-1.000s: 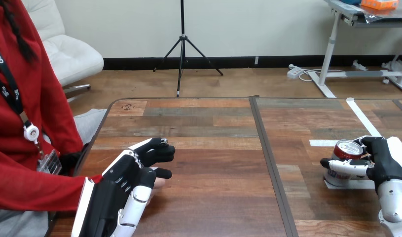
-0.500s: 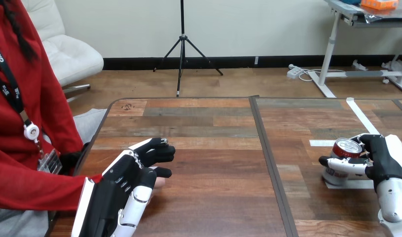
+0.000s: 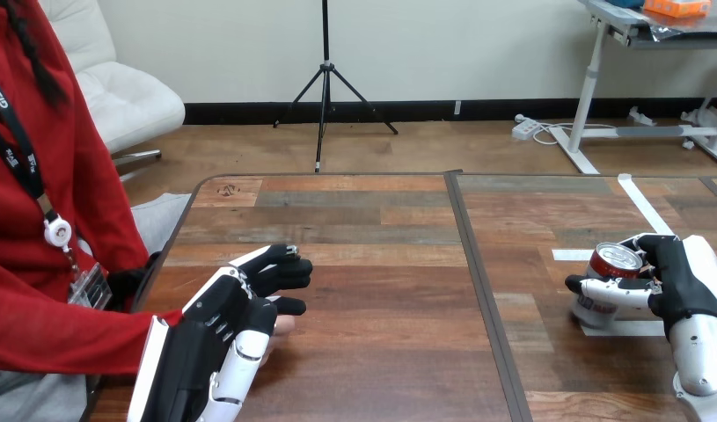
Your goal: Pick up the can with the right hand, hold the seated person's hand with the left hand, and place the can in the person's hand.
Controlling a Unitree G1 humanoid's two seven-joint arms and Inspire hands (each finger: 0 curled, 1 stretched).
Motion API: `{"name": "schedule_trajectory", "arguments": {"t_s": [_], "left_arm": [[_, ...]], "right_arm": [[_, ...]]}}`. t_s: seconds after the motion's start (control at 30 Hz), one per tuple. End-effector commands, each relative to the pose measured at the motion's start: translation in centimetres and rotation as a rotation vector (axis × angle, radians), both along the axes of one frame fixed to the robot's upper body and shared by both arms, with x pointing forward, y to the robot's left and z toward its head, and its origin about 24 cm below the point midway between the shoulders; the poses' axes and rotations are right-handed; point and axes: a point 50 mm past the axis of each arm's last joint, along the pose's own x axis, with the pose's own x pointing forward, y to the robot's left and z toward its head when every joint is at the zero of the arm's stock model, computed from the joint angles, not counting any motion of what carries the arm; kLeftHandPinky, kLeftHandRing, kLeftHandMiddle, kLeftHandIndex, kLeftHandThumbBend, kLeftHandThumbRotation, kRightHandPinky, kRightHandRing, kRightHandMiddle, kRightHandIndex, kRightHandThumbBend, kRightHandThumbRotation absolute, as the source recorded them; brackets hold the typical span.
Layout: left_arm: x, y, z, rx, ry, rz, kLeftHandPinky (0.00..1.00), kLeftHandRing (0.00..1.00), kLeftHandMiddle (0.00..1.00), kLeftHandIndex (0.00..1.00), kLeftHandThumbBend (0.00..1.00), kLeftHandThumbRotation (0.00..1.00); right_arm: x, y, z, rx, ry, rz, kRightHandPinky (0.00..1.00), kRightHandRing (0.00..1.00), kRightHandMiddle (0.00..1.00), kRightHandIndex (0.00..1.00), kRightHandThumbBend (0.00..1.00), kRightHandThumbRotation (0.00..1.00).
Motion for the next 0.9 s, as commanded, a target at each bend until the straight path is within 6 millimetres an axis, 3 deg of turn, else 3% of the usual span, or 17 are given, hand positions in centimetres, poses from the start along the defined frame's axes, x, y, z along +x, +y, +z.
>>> {"name": "schedule_trajectory", "arguments": {"t_s": [0.0,0.87], "left_arm": [[0.8,-0.5,1.0,-0.024,-0.077,0.002,0.63,0.73,0.71,0.72,0.49,0.79],[0.9,-0.3,1.1,-0.028,-0.078,0.019,0.60,0.72,0.70,0.70,0.48,0.76]], "right_arm": [[2.9,1.2,3.6,-0.004,-0.150,0.064,0.40,0.44,0.48,0.50,0.68,0.00],[3.4,2.4,5.4,-0.057,-0.244,0.234,0.29,0.34,0.41,0.47,0.72,0.00]]}}
